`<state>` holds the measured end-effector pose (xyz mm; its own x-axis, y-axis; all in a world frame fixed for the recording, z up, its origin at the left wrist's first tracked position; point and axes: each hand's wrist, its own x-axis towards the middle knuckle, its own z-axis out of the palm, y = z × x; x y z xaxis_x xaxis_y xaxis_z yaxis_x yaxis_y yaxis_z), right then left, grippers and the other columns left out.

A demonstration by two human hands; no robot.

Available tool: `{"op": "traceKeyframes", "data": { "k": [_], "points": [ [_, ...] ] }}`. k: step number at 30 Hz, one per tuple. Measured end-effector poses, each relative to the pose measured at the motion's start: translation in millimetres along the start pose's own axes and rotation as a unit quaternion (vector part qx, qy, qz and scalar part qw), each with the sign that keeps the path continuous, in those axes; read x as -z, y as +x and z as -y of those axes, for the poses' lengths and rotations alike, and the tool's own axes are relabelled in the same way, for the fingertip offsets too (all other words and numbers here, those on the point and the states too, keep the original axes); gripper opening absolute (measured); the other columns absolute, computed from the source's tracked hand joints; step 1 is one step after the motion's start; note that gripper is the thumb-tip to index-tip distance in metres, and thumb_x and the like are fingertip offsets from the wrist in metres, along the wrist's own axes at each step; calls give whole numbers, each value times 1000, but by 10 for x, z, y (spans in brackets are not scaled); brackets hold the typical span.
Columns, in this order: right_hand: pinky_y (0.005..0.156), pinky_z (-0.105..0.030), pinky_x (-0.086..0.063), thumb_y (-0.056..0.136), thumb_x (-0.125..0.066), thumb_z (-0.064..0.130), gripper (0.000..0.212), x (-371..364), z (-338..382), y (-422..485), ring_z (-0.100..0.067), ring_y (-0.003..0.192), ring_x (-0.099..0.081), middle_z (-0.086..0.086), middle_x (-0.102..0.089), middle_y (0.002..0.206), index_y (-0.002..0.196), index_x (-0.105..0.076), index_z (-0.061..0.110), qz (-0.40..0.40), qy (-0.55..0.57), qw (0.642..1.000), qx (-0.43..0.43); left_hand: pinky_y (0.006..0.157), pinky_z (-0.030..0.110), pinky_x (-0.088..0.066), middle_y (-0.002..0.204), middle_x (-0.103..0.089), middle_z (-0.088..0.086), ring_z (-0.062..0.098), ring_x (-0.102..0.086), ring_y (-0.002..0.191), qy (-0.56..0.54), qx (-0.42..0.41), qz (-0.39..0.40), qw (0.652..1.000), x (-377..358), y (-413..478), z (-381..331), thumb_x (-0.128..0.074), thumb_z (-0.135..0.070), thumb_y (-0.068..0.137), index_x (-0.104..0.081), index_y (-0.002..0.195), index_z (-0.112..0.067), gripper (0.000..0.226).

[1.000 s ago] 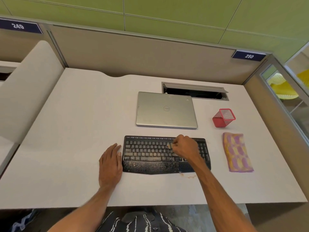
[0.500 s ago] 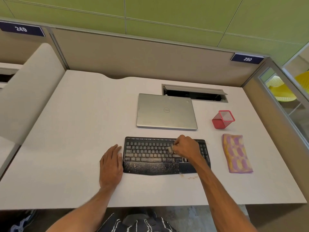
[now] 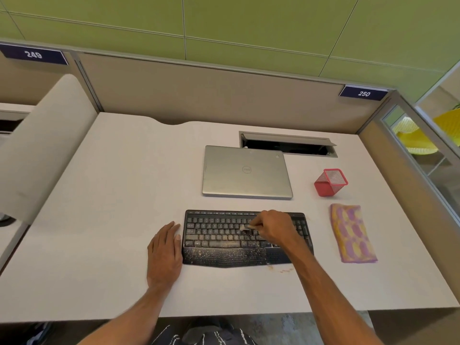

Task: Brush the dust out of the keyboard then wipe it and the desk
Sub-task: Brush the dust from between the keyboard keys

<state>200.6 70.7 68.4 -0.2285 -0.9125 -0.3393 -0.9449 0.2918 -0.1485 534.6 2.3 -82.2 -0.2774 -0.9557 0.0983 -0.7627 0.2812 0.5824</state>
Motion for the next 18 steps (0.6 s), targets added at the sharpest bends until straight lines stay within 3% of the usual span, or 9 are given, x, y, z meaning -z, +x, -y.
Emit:
{"op": "traceKeyframes", "data": {
  "k": [5, 10, 14, 16, 18],
  "points": [
    [71, -25, -53, 100, -67, 41, 22, 65, -237, -91, -5, 74, -62, 16, -76, 95, 117, -77, 33, -25, -59, 997, -38, 128, 42, -32, 163, -49, -11, 12, -40, 154, -2, 5, 1, 1000, 2, -5, -16, -23, -45, 118, -54, 155, -31, 50],
    [66, -22, -52, 103, -62, 40, 23, 68, -56, -42, 1, 68, -61, 21, -76, 99, 122, -74, 39, -22, 20, 1000, 2, 128, 42, -32, 162, -49, -11, 12, -40, 154, -9, 8, 1, 1000, 19, -2, -33, -23, -46, 118, -54, 154, -31, 50],
    [76, -30, -60, 99, -64, 53, 27, 12, -119, -63, -1, 69, -65, 20, -74, 84, 112, -78, 34, -6, 5, 1000, -25, 128, 43, -33, 163, -50, -11, 13, -41, 154, -6, 6, 0, 1000, 24, -5, -43, -24, -44, 118, -54, 155, -31, 49],
    [73, -28, -58, 94, -67, 58, 32, 49, -239, -80, -1, 65, -64, 18, -76, 83, 106, -80, 31, -20, 19, 998, -48, 128, 43, -33, 163, -49, -11, 13, -40, 154, -4, 9, 1, 1000, 24, -5, -37, -23, -45, 118, -54, 155, -31, 50],
    [66, -24, -54, 96, -68, 49, 25, 96, -301, -107, 0, 65, -63, 18, -77, 88, 110, -80, 32, -31, 44, 996, -72, 128, 44, -32, 163, -49, -11, 13, -40, 154, -6, 13, 2, 1000, 26, -1, -35, -22, -46, 118, -54, 155, -31, 51]
  ]
}}
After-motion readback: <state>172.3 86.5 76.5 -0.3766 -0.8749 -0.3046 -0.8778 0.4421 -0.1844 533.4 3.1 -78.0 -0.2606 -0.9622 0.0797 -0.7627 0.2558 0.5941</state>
